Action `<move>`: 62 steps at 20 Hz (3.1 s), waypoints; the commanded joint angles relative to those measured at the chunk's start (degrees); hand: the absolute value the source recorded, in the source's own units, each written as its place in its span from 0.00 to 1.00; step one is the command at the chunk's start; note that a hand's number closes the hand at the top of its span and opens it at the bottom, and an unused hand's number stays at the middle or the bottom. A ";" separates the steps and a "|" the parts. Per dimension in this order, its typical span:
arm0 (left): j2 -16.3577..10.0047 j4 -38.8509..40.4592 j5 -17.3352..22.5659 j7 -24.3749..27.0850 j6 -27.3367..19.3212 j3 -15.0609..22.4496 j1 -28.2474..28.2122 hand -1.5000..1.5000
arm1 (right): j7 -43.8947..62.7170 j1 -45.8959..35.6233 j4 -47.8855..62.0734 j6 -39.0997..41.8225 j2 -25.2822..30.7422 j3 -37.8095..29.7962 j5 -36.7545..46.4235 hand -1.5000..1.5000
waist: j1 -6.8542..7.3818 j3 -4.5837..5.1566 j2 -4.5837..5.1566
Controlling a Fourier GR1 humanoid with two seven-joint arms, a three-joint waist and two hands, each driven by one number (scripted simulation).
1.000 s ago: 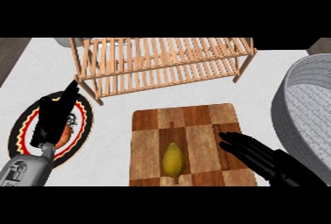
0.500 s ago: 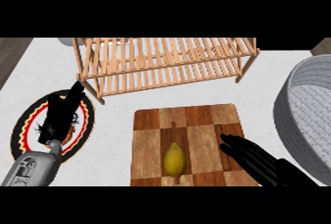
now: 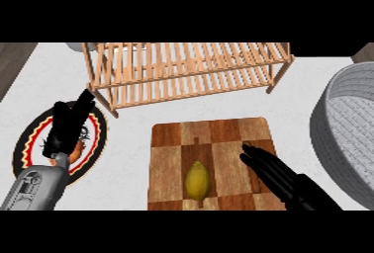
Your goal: Pick the lemon from the cutting board and place it in the basket
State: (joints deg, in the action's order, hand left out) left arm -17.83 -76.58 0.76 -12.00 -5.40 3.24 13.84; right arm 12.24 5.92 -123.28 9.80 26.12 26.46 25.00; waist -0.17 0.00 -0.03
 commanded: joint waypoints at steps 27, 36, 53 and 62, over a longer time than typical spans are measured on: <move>4.83 -3.00 -5.79 -2.17 5.80 -6.29 -0.97 0.50 | -12.28 -10.33 32.41 -3.74 -22.71 0.30 15.82 0.00 | 0.19 -0.01 0.03; 7.01 -4.98 -7.99 0.08 5.30 -6.06 -4.81 0.50 | -5.28 -9.12 31.85 -2.41 -25.98 5.78 18.77 0.00 | 0.29 0.00 0.01; 7.34 -9.56 -8.22 -3.01 7.15 -7.19 -4.88 0.50 | -16.08 -9.84 40.74 -11.59 -23.45 4.78 26.85 1.00 | 0.42 -0.02 -0.09; 7.53 -5.64 -8.67 -2.69 6.34 -8.40 -3.02 0.50 | 1.83 -13.44 44.16 -7.05 -20.12 -0.22 37.56 1.00 | 0.02 0.14 -0.19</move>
State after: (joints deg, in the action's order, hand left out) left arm -10.29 -81.40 -8.21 -14.12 1.21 -4.69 11.56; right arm 4.60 -6.80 -82.04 -0.89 2.08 29.88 57.37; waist 0.07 -0.04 -0.43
